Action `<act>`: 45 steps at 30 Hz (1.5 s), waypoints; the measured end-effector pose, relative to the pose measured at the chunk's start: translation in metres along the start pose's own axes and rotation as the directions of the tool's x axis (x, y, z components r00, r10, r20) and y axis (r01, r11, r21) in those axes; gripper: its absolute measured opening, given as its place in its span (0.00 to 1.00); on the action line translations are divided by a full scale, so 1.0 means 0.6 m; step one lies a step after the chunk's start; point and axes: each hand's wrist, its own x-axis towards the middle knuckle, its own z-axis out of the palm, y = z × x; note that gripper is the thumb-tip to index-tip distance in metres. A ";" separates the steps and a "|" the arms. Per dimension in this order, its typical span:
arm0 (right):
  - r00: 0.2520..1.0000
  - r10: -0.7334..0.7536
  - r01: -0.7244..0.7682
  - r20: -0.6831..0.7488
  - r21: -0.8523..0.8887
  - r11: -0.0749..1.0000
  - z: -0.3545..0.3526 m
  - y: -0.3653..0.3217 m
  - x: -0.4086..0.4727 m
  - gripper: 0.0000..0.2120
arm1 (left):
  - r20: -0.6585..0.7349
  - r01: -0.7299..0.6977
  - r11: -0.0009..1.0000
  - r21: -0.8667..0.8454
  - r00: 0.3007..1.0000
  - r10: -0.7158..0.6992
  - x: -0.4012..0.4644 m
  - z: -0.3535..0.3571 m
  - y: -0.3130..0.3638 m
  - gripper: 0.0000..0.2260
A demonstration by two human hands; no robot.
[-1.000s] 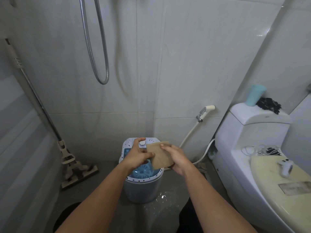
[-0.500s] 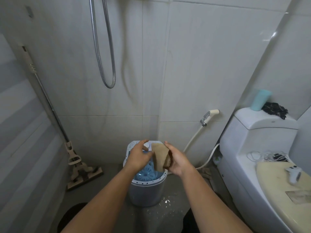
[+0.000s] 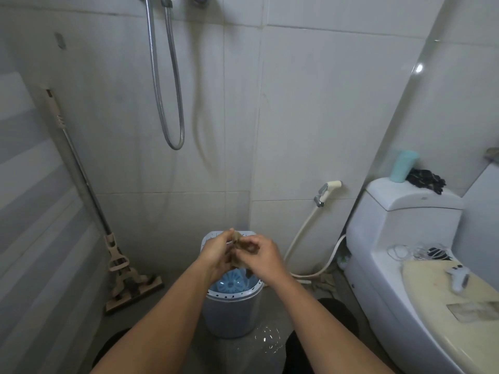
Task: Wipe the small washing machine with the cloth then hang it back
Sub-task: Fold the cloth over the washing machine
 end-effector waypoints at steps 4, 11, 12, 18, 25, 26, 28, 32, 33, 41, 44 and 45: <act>0.998 -0.010 0.010 -0.069 -0.006 1.000 0.005 -0.001 0.008 0.05 | 0.063 0.013 0.999 0.037 0.998 -0.015 -0.013 -0.005 -0.001 0.11; 0.990 0.082 -0.084 -0.116 -0.018 0.996 0.009 0.015 0.034 0.07 | -0.096 0.035 0.994 0.104 0.995 -0.025 0.010 -0.030 -0.004 0.17; 0.992 0.046 -0.053 -0.114 -0.052 0.997 0.008 0.019 0.034 0.07 | -0.111 0.036 0.995 0.097 0.994 -0.025 0.015 -0.032 -0.002 0.16; 0.977 -0.207 0.213 0.052 -0.265 0.940 0.021 0.041 0.031 0.07 | -0.083 0.080 0.997 0.014 0.993 -0.079 0.035 -0.029 0.017 0.09; 0.957 -0.260 0.290 0.131 -0.361 0.886 0.013 0.060 0.036 0.29 | -0.129 0.080 0.993 0.092 0.989 -0.068 0.061 -0.033 0.028 0.14; 0.958 -0.246 0.285 0.148 -0.379 0.881 0.012 0.060 0.034 0.32 | -0.124 0.096 0.989 0.113 0.989 -0.082 0.061 -0.031 0.030 0.10; 0.965 -0.214 0.257 0.150 -0.387 0.886 0.010 0.064 0.030 0.30 | -0.083 0.152 0.977 0.151 0.987 -0.141 0.057 -0.025 0.040 0.06; 0.997 -0.049 0.060 0.065 -0.167 0.984 0.010 0.069 0.020 0.13 | -0.031 0.231 0.949 0.215 0.973 -0.229 0.051 -0.022 0.058 0.08; 0.999 0.039 -0.038 0.024 -0.059 0.998 0.012 0.072 0.020 0.13 | -0.027 0.240 0.945 0.222 0.970 -0.240 0.048 -0.024 0.061 0.08; 0.809 0.521 -0.472 0.271 0.828 0.302 -0.011 0.091 0.010 0.17 | -0.115 0.169 0.928 0.331 0.984 -0.138 0.037 -0.051 0.028 0.23; 0.792 0.564 -0.475 0.234 0.817 0.328 -0.003 0.095 0.011 0.15 | -0.157 0.178 0.925 0.335 0.979 -0.131 0.032 -0.069 0.009 0.25; 0.772 0.588 -0.493 0.242 0.811 0.314 0.001 0.095 0.011 0.16 | -0.169 0.180 0.923 0.339 0.977 -0.128 0.027 -0.074 0.003 0.25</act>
